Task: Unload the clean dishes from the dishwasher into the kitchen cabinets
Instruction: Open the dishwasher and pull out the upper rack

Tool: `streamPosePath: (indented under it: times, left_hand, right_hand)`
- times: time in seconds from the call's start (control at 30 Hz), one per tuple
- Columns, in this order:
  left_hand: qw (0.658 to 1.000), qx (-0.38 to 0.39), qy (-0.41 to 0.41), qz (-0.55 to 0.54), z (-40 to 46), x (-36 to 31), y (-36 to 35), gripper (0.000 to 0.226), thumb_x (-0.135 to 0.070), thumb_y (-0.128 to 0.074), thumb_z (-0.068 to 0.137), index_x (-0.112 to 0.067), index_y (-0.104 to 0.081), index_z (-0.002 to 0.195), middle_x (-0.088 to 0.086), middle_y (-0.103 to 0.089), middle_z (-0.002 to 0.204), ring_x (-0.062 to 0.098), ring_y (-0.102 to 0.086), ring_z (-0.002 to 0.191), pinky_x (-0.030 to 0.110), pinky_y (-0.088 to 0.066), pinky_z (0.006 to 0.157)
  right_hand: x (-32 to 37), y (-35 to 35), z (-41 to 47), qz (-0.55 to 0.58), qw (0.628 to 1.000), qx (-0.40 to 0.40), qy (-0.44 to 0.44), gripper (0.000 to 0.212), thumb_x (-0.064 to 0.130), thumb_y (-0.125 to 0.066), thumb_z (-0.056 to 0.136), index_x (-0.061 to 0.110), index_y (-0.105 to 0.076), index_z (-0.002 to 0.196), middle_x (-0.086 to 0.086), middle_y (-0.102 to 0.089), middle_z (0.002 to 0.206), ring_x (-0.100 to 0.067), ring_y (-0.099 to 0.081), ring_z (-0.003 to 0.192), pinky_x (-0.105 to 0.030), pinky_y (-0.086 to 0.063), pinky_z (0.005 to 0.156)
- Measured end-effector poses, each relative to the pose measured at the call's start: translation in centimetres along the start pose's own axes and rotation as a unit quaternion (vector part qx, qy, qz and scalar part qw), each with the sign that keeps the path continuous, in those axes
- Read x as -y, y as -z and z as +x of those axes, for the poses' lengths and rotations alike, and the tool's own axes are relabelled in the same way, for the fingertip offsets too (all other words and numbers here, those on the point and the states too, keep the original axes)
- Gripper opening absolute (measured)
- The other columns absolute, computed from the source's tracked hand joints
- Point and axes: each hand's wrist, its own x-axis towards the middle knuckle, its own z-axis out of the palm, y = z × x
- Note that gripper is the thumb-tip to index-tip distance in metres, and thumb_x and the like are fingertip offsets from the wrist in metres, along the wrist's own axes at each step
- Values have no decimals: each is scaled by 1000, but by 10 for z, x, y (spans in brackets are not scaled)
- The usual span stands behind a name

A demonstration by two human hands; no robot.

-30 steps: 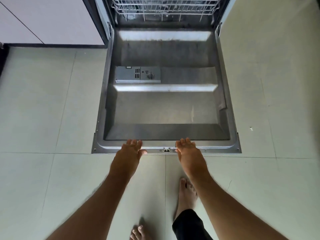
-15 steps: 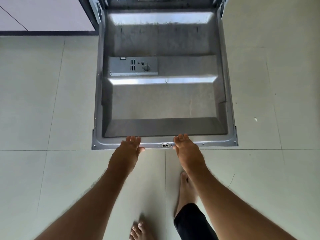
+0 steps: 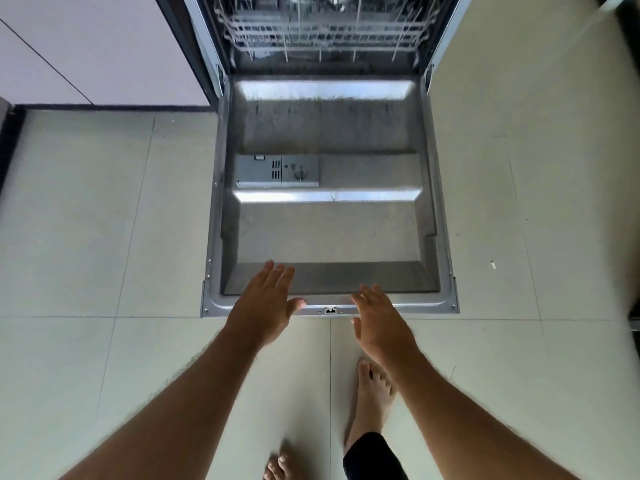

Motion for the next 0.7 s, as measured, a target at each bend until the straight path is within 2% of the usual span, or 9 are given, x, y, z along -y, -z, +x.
streamPosePath:
  times: [0.17, 0.3, 0.5, 0.7]
  left_hand:
    - [998, -55, -10, -6, -14, -25, 97, 68, -47, -39, 101, -18, -14, 157, 3, -11, 164, 20, 1, 152, 33, -6, 120]
    - [994, -99, -43, 28, -29, -37, 173, 68, -46, -44, 100, -20, -15, 157, 0, -14, 164, 18, -3, 152, 36, -14, 122]
    - [979, -184, -75, 37, -40, -46, 279, 65, -38, -50, 100, -17, -23, 155, 2, -26, 161, 20, -12, 151, 26, -10, 116]
    - [973, -215, -79, 35, -4, -67, 345, 64, -36, -47, 101, -14, -22, 155, 4, -26, 160, 22, -13, 150, 33, -14, 120]
  right_hand:
    - [31, 81, -13, 32, 999, -34, -5, 51, 23, -44, 104, 14, -32, 153, -5, -24, 162, -21, -11, 153, -27, -6, 121]
    - [59, 151, -17, 20, 998, -65, 0, 50, 26, -43, 105, 17, -33, 153, -1, -25, 162, -18, -12, 152, -27, -9, 121]
    - [107, 254, -2, 13, 992, -122, 22, 50, 23, -45, 102, 18, -37, 151, -1, -29, 160, -17, -17, 151, -25, -13, 120]
    - [128, 336, 40, 23, 987, -155, 23, 49, 20, -48, 100, 16, -42, 149, -4, -30, 159, -18, -20, 149, -29, -18, 120]
